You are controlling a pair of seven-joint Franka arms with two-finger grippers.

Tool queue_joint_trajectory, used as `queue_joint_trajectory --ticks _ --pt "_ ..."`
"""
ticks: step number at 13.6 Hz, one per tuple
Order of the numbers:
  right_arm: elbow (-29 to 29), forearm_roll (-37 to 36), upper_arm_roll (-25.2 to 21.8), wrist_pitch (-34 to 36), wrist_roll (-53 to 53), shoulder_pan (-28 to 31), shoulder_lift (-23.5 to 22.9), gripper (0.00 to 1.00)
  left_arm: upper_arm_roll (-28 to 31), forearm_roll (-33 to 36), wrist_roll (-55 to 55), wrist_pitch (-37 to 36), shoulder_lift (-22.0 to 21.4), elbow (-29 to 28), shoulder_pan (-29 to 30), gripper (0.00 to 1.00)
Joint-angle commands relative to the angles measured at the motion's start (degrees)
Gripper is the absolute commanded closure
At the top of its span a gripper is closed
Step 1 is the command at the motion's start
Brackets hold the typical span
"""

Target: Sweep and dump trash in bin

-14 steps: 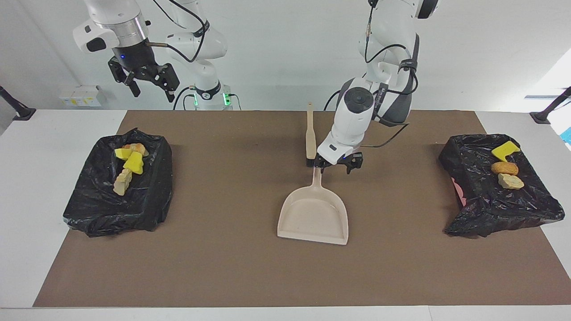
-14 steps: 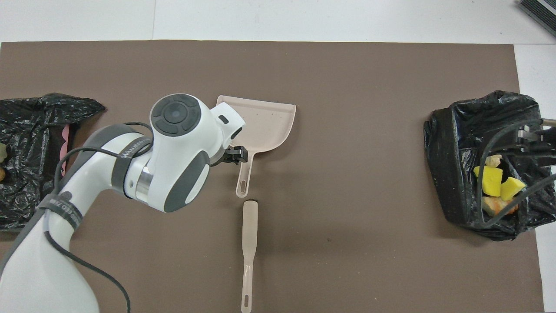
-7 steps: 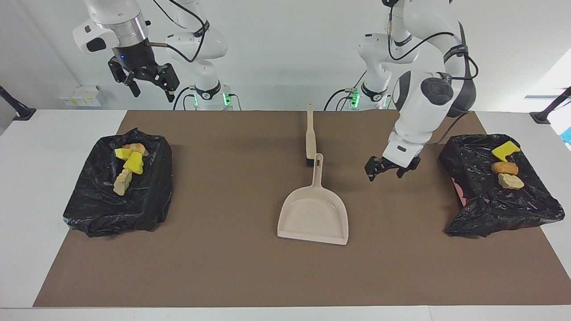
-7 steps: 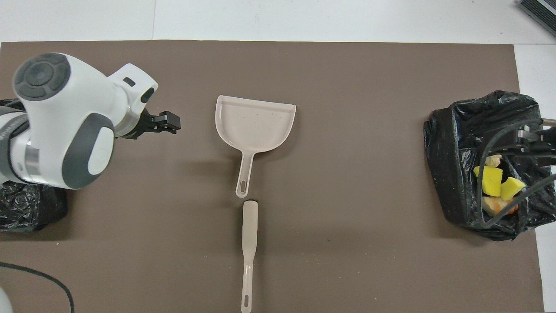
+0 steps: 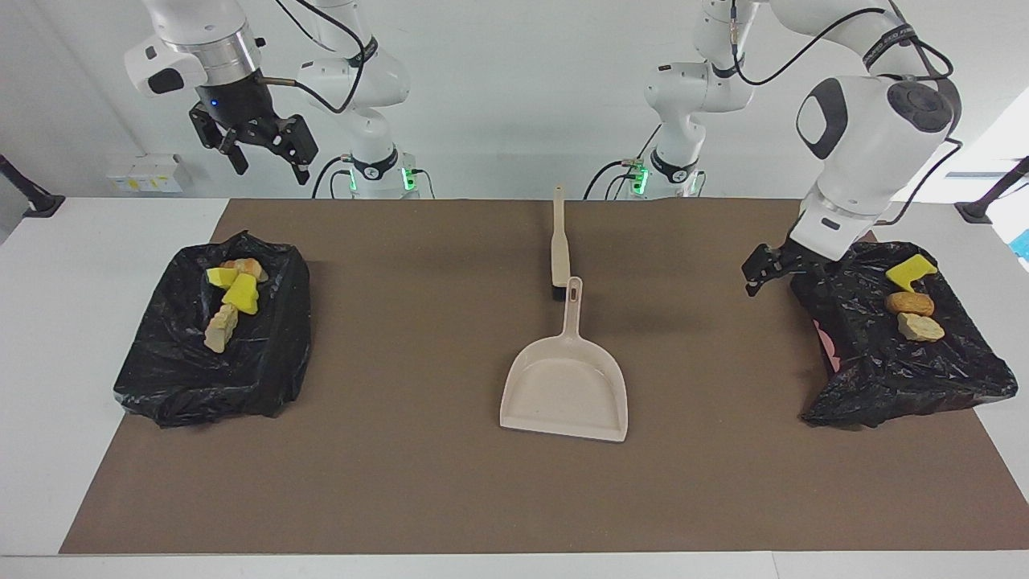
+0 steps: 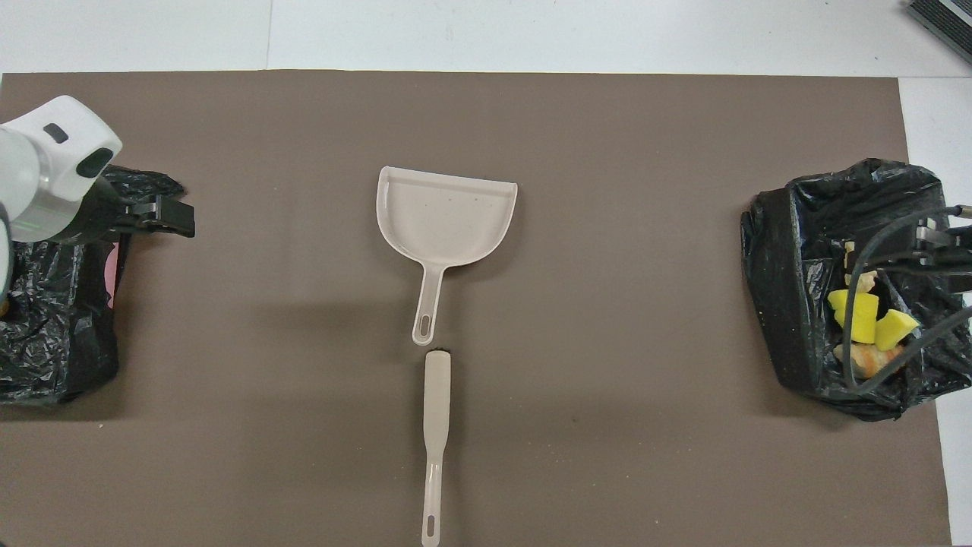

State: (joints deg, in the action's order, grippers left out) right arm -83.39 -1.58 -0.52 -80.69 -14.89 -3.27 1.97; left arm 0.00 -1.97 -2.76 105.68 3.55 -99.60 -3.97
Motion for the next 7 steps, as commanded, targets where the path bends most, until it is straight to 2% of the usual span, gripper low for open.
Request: queue_joint_trajectory --ticks 1,7 --pt "-0.81 0.35 0.26 0.71 1.71 0.90 0.85 0.00 -0.44 -0.67 5.54 -3.19 -2.58 -0.42 1.68 0.00" --pt "-0.81 0.35 0.26 0.19 1.53 0.81 0.85 0.00 -0.26 -0.23 6.63 -5.91 -3.46 0.63 1.68 0.00"
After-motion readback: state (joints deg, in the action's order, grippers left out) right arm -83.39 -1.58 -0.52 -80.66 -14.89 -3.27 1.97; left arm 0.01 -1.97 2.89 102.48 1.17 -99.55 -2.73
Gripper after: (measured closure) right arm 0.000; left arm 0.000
